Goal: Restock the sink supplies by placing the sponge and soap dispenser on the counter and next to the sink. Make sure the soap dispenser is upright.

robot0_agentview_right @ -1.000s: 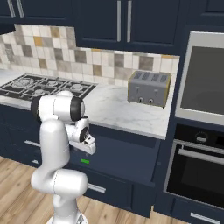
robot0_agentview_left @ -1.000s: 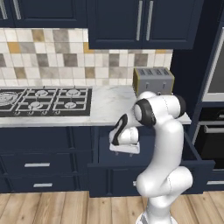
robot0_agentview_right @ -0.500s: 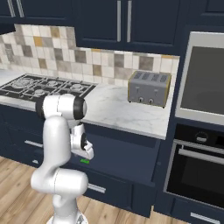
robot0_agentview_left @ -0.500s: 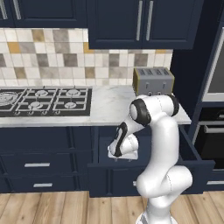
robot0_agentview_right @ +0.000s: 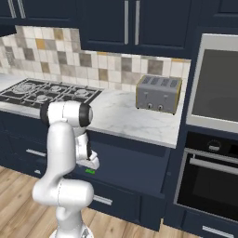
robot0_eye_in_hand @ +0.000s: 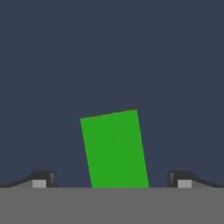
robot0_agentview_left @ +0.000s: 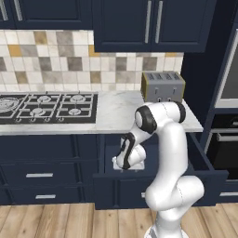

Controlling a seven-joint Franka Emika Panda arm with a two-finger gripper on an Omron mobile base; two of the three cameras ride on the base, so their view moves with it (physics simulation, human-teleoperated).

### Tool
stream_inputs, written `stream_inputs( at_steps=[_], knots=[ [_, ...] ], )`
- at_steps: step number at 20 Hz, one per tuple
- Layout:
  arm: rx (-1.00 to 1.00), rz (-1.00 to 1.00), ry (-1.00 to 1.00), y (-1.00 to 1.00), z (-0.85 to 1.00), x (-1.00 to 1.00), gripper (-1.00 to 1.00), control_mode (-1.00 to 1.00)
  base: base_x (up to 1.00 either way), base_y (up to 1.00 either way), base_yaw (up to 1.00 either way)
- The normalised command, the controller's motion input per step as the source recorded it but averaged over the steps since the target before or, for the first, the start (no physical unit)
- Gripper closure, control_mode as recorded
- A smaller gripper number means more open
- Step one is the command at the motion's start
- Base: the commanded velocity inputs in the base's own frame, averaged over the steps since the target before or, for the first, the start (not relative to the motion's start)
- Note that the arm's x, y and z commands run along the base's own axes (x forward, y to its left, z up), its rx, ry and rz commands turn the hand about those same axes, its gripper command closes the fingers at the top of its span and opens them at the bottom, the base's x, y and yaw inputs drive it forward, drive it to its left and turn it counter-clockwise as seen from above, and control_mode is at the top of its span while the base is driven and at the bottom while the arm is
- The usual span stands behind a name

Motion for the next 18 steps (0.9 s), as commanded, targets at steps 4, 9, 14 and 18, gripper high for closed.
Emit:
stream_inputs(
  at_steps=[4,9,14,18],
  knots=[
    [0.00,0.09,0.00,-0.02,-0.16,0.07,-1.00,-1.00,0.00,0.00,0.00],
    [0.00,0.04,0.00,-0.01,-0.18,0.04,-1.00,-1.00,0.00,0.00,0.00],
    [0.00,0.01,0.00,0.00,-0.15,0.01,-1.00,-1.00,0.00,0.00,0.00],
    [0.01,0.00,0.00,0.00,-0.17,0.00,-1.00,-1.00,0.00,0.00,0.00]
  ],
)
